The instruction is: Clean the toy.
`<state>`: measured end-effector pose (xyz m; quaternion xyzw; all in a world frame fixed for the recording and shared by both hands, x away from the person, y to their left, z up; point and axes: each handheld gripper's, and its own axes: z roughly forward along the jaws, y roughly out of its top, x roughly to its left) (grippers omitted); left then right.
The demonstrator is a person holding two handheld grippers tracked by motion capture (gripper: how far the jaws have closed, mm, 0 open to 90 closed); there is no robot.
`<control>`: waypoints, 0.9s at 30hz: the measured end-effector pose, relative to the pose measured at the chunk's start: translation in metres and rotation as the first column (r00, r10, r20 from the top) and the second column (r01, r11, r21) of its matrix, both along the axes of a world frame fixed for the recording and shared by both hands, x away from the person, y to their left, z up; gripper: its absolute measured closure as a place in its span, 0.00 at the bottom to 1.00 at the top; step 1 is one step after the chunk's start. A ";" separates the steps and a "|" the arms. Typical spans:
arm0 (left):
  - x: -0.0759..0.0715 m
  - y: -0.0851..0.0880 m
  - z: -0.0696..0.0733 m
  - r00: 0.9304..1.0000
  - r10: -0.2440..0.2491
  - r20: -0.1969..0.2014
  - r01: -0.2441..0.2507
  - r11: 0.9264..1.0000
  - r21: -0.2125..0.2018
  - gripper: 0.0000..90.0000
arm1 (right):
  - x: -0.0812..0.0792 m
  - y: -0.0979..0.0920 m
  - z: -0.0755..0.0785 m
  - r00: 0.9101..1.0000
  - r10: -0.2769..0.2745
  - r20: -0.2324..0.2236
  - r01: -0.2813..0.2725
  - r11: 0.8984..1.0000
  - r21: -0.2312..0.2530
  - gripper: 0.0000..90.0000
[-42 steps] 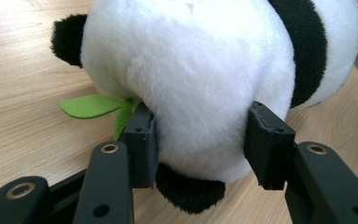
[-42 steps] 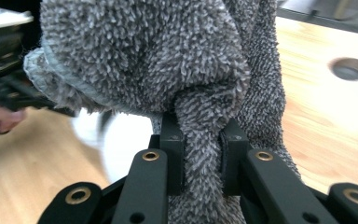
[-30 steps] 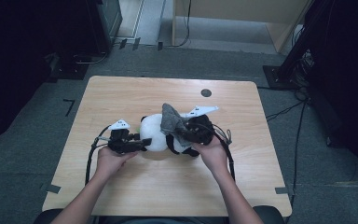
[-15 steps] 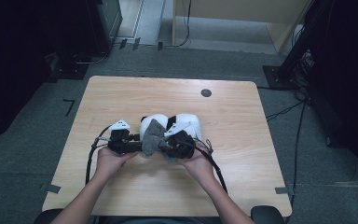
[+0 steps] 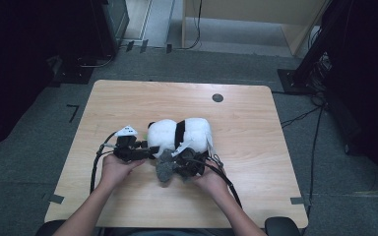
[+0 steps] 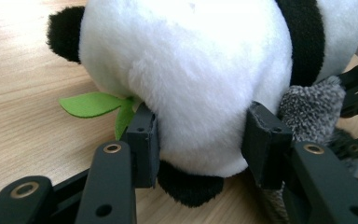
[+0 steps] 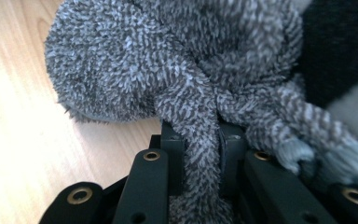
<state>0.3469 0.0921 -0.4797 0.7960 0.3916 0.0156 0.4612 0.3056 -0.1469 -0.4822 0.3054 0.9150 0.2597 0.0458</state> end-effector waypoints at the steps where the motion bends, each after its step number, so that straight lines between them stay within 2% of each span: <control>1: 0.000 0.000 0.000 1.000 0.000 -0.001 0.000 1.000 0.001 0.58 | 0.000 -0.001 0.002 1.000 0.002 -0.007 -0.002 1.000 -0.002 0.87; 6: 0.000 0.000 0.000 1.000 0.002 -0.004 -0.002 1.000 -0.005 0.58 | -0.004 -0.010 0.016 1.000 0.007 -0.006 -0.007 1.000 0.009 0.87; 10: 0.001 0.000 0.000 1.000 0.004 -0.005 -0.004 1.000 -0.011 0.58 | -0.007 -0.018 0.034 1.000 0.010 0.002 -0.010 0.997 0.082 0.86; 13: 0.001 0.000 0.000 1.000 0.004 -0.005 -0.004 1.000 -0.010 0.58 | -0.010 -0.023 0.053 0.999 0.004 0.047 -0.010 0.992 0.126 0.86; 16: 0.000 0.000 0.000 1.000 0.002 -0.004 -0.002 1.000 -0.008 0.58 | -0.010 -0.031 0.071 0.995 -0.027 0.095 0.010 0.986 0.168 0.86; 19: 0.000 0.000 0.000 1.000 0.002 -0.004 -0.002 1.000 -0.007 0.58 | -0.009 -0.047 0.091 0.986 -0.078 0.144 0.044 0.973 0.228 0.86; 23: 0.000 -0.001 0.000 1.000 0.004 -0.003 -0.004 1.000 -0.008 0.58 | -0.006 -0.064 0.109 0.970 -0.140 0.197 0.081 0.956 0.280 0.86; 24: 0.000 -0.001 0.000 1.000 0.004 -0.003 -0.004 1.000 -0.006 0.58 | -0.006 -0.064 0.109 0.970 -0.140 0.197 0.081 0.956 0.280 0.86; 25: 0.000 -0.001 0.001 1.000 0.000 -0.002 0.000 1.000 -0.002 0.58 | -0.003 -0.071 0.118 0.960 -0.166 0.225 0.094 0.950 0.297 0.86; 27: 0.000 -0.001 0.001 1.000 0.001 -0.002 -0.001 1.000 -0.002 0.58 | -0.001 -0.076 0.125 0.951 -0.185 0.248 0.107 0.949 0.298 0.86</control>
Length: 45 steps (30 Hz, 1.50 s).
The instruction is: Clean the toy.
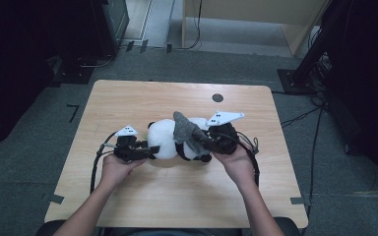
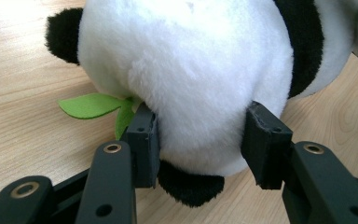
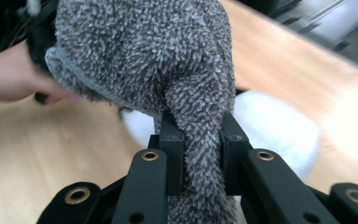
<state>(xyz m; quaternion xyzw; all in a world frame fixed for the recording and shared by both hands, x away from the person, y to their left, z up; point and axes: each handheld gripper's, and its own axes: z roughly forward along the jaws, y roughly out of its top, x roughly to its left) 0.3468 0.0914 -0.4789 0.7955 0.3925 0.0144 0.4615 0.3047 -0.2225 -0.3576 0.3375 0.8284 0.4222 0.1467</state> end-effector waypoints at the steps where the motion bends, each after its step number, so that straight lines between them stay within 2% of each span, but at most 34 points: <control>1: 0.000 0.000 0.000 1.000 0.001 0.001 -0.001 1.000 -0.001 0.58 | 0.002 -0.002 0.004 1.000 -0.021 0.020 0.021 1.000 -0.013 0.86; 3: 0.000 0.000 0.000 1.000 0.000 0.000 0.000 1.000 -0.001 0.58 | 0.007 -0.003 0.007 0.998 -0.041 0.038 0.042 0.999 -0.027 0.86; 5: 0.000 0.000 0.000 1.000 0.000 0.000 0.000 1.000 -0.002 0.58 | 0.015 0.000 0.004 0.999 -0.038 0.022 0.039 0.999 -0.027 0.86; 9: 0.000 0.000 0.000 1.000 0.001 -0.001 -0.001 1.000 -0.002 0.58 | 0.031 0.022 -0.020 1.000 -0.011 -0.022 0.009 0.996 -0.088 0.86; 11: 0.000 -0.001 0.000 1.000 0.003 -0.002 -0.003 1.000 -0.004 0.58 | 0.034 0.033 -0.030 1.000 0.001 -0.029 -0.004 0.994 -0.107 0.86; 15: 0.000 0.000 0.000 1.000 0.001 -0.002 -0.001 1.000 -0.002 0.58 | 0.034 0.049 -0.039 0.999 0.037 -0.034 -0.041 0.990 -0.134 0.86; 19: -0.001 -0.001 0.000 1.000 0.000 -0.001 0.000 1.000 0.001 0.59 | 0.030 0.058 -0.054 0.993 0.089 -0.082 -0.099 0.987 -0.128 0.86; 21: -0.001 -0.001 -0.001 1.000 0.000 -0.001 0.000 1.000 0.002 0.59 | 0.028 0.060 -0.058 0.991 0.100 -0.089 -0.111 0.986 -0.127 0.86; 22: -0.001 -0.001 -0.001 1.000 -0.004 0.003 0.004 1.000 0.009 0.59 | 0.024 0.064 -0.066 0.988 0.123 -0.094 -0.135 0.982 -0.133 0.87; 25: -0.001 -0.001 -0.001 1.000 -0.007 0.001 0.007 1.000 0.012 0.59 | 0.019 0.062 -0.071 0.986 0.139 -0.091 -0.150 0.981 -0.126 0.87; 28: -0.001 -0.001 -0.001 1.000 -0.008 0.002 0.008 1.000 0.014 0.59 | 0.017 0.058 -0.077 0.980 0.152 -0.131 -0.166 0.980 -0.109 0.87; 32: -0.001 -0.001 -0.001 1.000 -0.009 0.002 0.009 1.000 0.009 0.60 | 0.012 0.053 -0.086 0.972 0.169 -0.160 -0.188 0.976 -0.112 0.87; 38: -0.001 -0.001 -0.001 1.000 -0.018 0.001 0.018 1.000 0.012 0.60 | 0.006 0.039 -0.092 0.965 0.163 -0.208 -0.191 0.973 -0.127 0.87; 45: 0.001 -0.001 -0.002 1.000 -0.018 -0.009 0.018 1.000 0.006 0.61 | 0.002 0.025 -0.098 0.968 0.126 -0.217 -0.156 0.980 -0.127 0.87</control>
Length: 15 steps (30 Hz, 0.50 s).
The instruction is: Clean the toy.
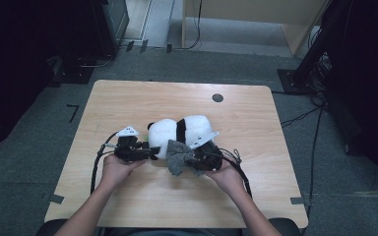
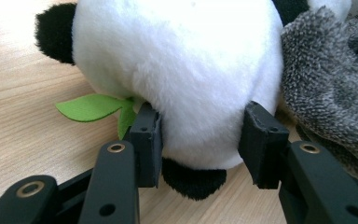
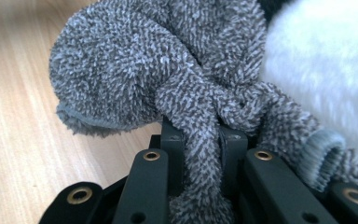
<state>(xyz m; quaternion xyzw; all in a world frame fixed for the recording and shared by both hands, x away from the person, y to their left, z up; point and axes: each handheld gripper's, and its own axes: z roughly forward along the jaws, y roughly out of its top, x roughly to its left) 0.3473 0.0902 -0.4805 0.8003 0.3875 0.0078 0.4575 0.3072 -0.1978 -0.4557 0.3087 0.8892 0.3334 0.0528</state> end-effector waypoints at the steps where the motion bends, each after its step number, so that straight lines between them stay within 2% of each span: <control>1: 0.000 0.000 0.000 1.000 0.000 -0.002 0.000 1.000 0.000 0.61 | 0.000 -0.001 -0.001 1.000 -0.007 -0.001 0.007 1.000 0.000 0.87; 4: 0.001 0.000 0.000 1.000 -0.002 -0.004 0.002 1.000 0.002 0.61 | 0.000 -0.004 -0.004 1.000 -0.017 -0.012 0.017 1.000 0.006 0.87; 10: 0.004 0.002 0.000 1.000 0.001 -0.012 -0.001 1.000 0.012 0.61 | 0.002 -0.022 -0.014 0.996 -0.070 -0.051 0.070 0.998 -0.002 0.87; 11: 0.005 0.003 0.000 1.000 0.005 -0.018 -0.004 1.000 0.010 0.61 | 0.005 -0.029 -0.017 0.993 -0.096 -0.069 0.096 0.995 0.004 0.87; 15: 0.007 0.003 0.000 1.000 0.006 -0.025 -0.006 1.000 0.007 0.62 | 0.008 -0.045 -0.020 0.985 -0.145 -0.091 0.147 0.989 0.018 0.87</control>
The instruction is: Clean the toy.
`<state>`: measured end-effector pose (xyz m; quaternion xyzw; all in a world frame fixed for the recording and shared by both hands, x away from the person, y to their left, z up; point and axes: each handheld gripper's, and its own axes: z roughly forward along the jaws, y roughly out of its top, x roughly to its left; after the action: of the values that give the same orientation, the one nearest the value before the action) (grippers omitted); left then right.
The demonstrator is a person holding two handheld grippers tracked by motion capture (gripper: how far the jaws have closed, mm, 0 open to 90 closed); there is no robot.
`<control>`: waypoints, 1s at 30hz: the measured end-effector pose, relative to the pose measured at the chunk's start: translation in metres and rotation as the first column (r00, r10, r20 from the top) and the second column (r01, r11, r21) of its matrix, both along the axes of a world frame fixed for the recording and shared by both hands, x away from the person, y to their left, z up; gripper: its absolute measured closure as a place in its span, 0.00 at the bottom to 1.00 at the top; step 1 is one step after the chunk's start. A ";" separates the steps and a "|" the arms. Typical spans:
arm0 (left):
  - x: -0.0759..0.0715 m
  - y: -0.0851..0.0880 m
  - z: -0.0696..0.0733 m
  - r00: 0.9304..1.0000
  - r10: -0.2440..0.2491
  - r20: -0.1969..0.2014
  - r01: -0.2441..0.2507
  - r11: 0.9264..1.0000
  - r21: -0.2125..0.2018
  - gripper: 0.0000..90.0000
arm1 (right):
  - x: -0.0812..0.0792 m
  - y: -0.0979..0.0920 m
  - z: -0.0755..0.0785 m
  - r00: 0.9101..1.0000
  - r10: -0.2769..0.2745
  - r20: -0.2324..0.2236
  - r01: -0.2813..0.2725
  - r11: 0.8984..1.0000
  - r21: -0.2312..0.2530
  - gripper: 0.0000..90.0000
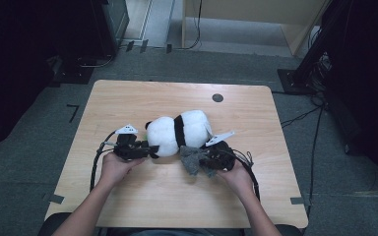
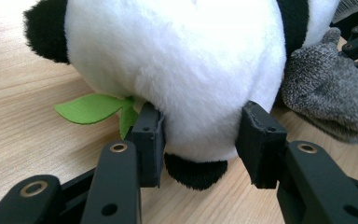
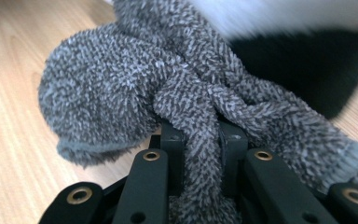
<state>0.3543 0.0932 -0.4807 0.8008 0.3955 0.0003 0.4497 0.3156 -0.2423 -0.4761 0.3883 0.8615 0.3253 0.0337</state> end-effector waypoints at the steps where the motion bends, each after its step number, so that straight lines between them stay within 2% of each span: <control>1: 0.000 0.000 0.000 1.000 0.000 -0.002 0.000 1.000 -0.002 0.62 | 0.001 -0.004 0.000 1.000 -0.012 -0.003 0.012 1.000 0.005 0.87; 8: 0.002 0.000 -0.001 1.000 0.004 -0.006 -0.004 1.000 -0.011 0.62 | 0.004 -0.030 0.009 0.996 -0.092 0.005 0.091 0.994 0.065 0.87; 11: 0.002 0.001 -0.001 1.000 0.010 -0.010 -0.010 1.000 -0.022 0.62 | 0.002 -0.044 0.020 0.990 -0.135 0.036 0.131 0.986 0.105 0.87; 13: 0.003 0.001 -0.001 1.000 0.010 -0.009 -0.010 1.000 -0.022 0.62 | 0.001 -0.054 0.027 0.983 -0.173 0.061 0.165 0.979 0.121 0.87; 14: 0.003 0.001 -0.001 1.000 0.010 -0.009 -0.010 1.000 -0.022 0.62 | 0.001 -0.054 0.027 0.983 -0.173 0.061 0.165 0.979 0.121 0.87; 15: 0.003 0.001 -0.001 1.000 0.013 -0.009 -0.013 1.000 -0.023 0.62 | 0.001 -0.064 0.030 0.973 -0.220 0.069 0.209 0.968 0.138 0.87; 16: 0.003 0.001 -0.001 1.000 0.014 -0.009 -0.014 1.000 -0.024 0.62 | 0.002 -0.069 0.030 0.970 -0.236 0.066 0.225 0.964 0.144 0.87; 19: 0.003 0.001 -0.001 1.000 0.014 -0.007 -0.014 1.000 -0.023 0.62 | 0.006 -0.077 0.027 0.963 -0.265 0.056 0.255 0.956 0.145 0.87; 21: 0.003 0.001 -0.001 1.000 0.014 -0.005 -0.015 1.000 -0.021 0.62 | 0.010 -0.078 0.025 0.958 -0.282 0.052 0.273 0.953 0.129 0.87; 26: 0.003 0.001 -0.002 1.000 0.018 0.003 -0.018 1.000 -0.017 0.62 | 0.018 -0.088 0.021 0.940 -0.338 0.049 0.332 0.938 0.095 0.87; 30: 0.003 0.001 -0.002 1.000 0.021 0.006 -0.021 1.000 -0.017 0.62 | 0.026 -0.101 0.019 0.917 -0.397 0.049 0.389 0.914 0.116 0.87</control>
<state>0.3569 0.0942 -0.4823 0.7927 0.4028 0.0041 0.4575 0.3412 -0.3437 -0.4574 0.5428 0.7461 0.3698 0.1091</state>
